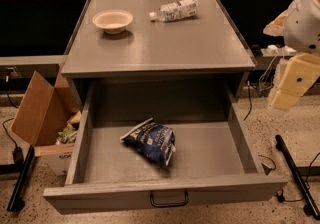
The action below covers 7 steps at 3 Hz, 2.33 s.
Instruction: Pick blue chip bag from top drawer and place on counter
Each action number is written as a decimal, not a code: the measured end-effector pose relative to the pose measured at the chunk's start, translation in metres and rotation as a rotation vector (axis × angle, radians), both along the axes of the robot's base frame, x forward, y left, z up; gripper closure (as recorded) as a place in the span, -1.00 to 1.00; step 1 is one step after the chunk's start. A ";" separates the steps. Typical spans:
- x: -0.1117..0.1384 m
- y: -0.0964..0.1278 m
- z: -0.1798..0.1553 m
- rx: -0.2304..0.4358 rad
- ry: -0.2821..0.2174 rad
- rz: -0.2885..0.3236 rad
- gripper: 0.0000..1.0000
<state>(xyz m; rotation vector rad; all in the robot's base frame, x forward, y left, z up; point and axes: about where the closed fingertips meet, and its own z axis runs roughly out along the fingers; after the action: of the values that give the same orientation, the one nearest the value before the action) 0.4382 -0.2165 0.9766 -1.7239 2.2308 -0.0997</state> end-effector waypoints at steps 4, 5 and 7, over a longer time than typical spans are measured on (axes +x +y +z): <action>0.003 0.008 -0.050 0.105 0.008 -0.052 -1.00; 0.010 0.039 -0.105 0.157 0.033 0.001 -1.00; 0.032 0.092 -0.174 0.233 0.102 0.067 -1.00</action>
Offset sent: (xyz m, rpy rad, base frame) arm -0.0019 0.0086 -0.0653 0.1579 0.0934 -0.0741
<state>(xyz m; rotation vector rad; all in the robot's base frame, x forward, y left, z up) 0.4700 -0.1249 0.8021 -1.7072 2.1530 0.2582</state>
